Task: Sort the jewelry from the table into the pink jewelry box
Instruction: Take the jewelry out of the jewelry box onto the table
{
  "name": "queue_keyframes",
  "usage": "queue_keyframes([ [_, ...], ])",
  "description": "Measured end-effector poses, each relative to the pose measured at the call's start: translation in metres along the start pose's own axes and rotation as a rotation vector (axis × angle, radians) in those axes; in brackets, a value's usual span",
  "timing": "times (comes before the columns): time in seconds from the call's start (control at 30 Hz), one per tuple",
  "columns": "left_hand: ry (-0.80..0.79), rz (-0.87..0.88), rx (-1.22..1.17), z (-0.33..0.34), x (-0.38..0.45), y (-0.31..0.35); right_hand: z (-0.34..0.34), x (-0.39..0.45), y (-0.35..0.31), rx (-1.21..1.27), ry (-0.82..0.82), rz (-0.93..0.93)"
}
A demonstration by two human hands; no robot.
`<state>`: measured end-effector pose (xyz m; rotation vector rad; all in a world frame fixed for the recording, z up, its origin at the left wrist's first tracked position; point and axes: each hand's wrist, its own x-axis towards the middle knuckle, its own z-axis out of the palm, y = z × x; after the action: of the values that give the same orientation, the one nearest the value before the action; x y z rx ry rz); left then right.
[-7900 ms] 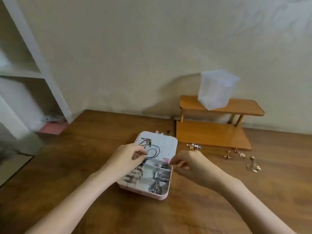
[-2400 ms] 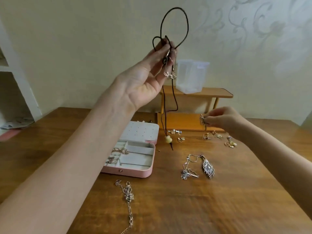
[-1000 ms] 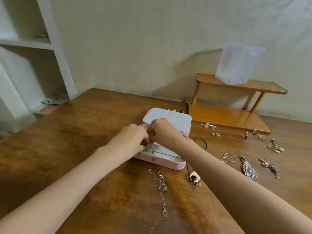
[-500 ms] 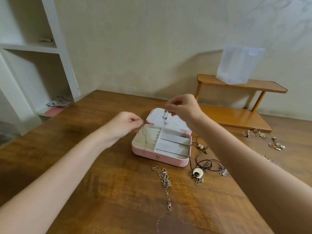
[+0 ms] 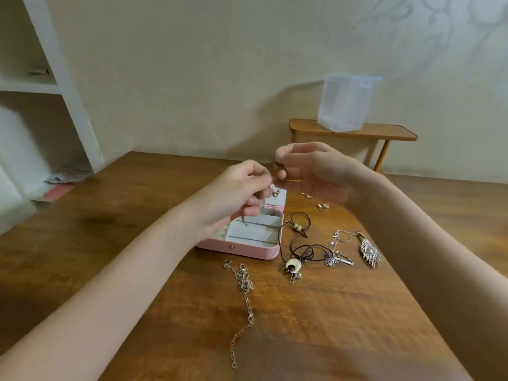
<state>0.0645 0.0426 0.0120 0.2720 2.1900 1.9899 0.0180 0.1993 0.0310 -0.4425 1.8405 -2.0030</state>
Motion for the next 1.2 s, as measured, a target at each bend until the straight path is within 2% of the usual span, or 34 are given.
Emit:
queue_keyframes([
  [0.13,-0.248,0.0,0.31,0.063,0.003,-0.021,-0.045,-0.05,0.003,-0.671,0.159,0.113],
  [0.23,-0.391,0.071,0.576,0.107,0.009,-0.04,-0.078,-0.081,0.015,-1.045,0.234,0.267],
  [0.3,-0.446,0.117,0.705,0.13,0.012,-0.051,-0.097,-0.098,0.028,-1.179,0.257,0.354],
  [0.4,-0.484,0.169,0.888,0.145,0.011,-0.062,-0.115,-0.117,0.047,-1.242,0.257,0.455],
  [0.47,-0.524,0.164,0.885,0.142,0.012,-0.061,-0.122,-0.124,0.055,-1.295,0.233,0.492],
  [0.53,-0.491,0.171,0.821,0.133,0.015,-0.054,-0.13,-0.124,0.058,-1.335,0.304,0.442],
  [0.67,-0.204,0.207,0.815,0.12,0.037,-0.051,-0.134,-0.103,0.071,-1.292,0.568,0.259],
  [0.77,-0.033,0.21,0.921,0.125,0.055,-0.064,-0.127,-0.081,0.088,-1.259,0.642,0.203],
  [0.83,0.005,0.208,0.976,0.13,0.067,-0.072,-0.12,-0.071,0.096,-1.236,0.639,0.228],
  [0.93,-0.003,0.199,1.058,0.136,0.085,-0.084,-0.112,-0.059,0.102,-1.313,0.601,0.252],
  [1.0,-0.015,0.192,1.13,0.137,0.094,-0.091,-0.113,-0.053,0.102,-1.268,0.596,0.238],
  [1.07,-0.023,0.195,1.169,0.136,0.099,-0.095,-0.118,-0.048,0.098,-1.06,0.606,0.207],
  [1.2,0.028,0.209,1.094,0.131,0.104,-0.096,-0.127,-0.044,0.076,-0.36,0.597,0.082],
])
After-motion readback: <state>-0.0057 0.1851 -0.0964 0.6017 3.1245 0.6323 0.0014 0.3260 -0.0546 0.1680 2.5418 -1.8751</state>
